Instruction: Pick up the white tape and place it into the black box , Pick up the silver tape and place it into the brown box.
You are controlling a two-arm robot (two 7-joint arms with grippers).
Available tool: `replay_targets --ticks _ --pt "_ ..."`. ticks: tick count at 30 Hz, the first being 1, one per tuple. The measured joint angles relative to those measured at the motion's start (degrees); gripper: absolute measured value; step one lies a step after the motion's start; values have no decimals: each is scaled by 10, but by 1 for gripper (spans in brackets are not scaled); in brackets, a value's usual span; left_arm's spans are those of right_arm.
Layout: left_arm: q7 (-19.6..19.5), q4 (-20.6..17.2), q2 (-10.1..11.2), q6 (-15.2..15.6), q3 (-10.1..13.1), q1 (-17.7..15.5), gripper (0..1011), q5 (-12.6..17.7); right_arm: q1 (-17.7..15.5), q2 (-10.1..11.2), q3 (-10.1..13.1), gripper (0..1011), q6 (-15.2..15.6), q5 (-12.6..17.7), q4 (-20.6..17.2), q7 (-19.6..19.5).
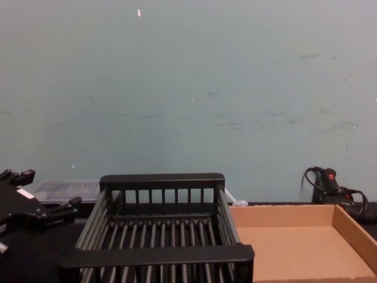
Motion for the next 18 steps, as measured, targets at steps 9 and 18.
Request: replay_targets --ticks 9,18 --pt "0 0 0 0 0 0 1001 0 0 0 0 222 0 0 0 0" --pt "0 0 0 0 0 0 1001 0 0 0 0 98 0 0 0 0"
